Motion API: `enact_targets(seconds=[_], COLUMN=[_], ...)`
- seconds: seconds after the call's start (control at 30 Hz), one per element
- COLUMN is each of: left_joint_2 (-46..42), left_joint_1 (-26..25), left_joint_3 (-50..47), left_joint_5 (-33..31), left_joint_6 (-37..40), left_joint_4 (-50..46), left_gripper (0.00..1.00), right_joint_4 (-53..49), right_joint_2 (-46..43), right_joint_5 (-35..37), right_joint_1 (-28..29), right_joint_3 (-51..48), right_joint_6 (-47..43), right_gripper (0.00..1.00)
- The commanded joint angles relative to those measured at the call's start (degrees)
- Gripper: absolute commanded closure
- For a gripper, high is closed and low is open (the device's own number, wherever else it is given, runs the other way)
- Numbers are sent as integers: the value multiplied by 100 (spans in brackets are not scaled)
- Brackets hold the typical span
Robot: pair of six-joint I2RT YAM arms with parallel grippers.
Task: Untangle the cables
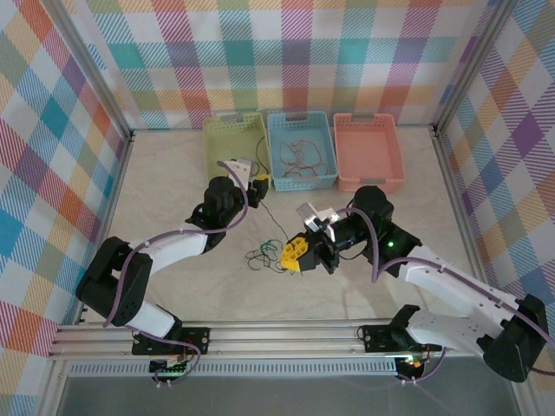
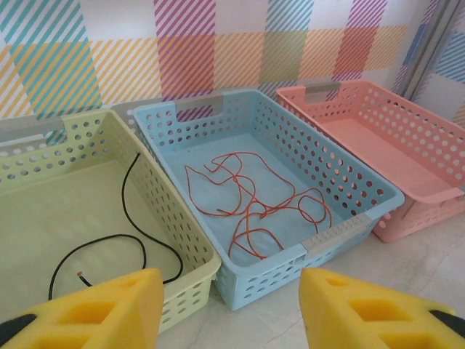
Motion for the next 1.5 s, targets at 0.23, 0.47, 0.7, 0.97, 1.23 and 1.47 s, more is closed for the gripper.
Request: enact_targets(seconds=[0.23,0.47,0.7,0.97,1.23,1.47], left_joint_2=[-95,-131,-234,-335,-445,-506], left_joint_1=[167,367,709,808,1282,1397], left_joint_3=[-42,-90,-202,-262,-273,-266], left_joint_5=[44,-85,-174,-508,-804,-669], left_joint_6=[-85,-97,-267,-28,-292,-517], left_joint_4=[-59,-196,-251,-431,-791,-1000], left_gripper=[44,43,38,35,34,34], right_joint_4=[21,-13,-16,42,-291,-451], right_joint_2=[-801,-1281,-1630,-2077,-2848,-2660], right_joint_5=[337,479,804,1473,2497,3119], right_joint_1=[18,19,10,8,10,6], right_joint_3=[-204,-278,-363,-493,-639,-654], right_joint_6=[-307,-353,-406,-434,-713,-832], right_gripper=[100,100,100,100,100,100])
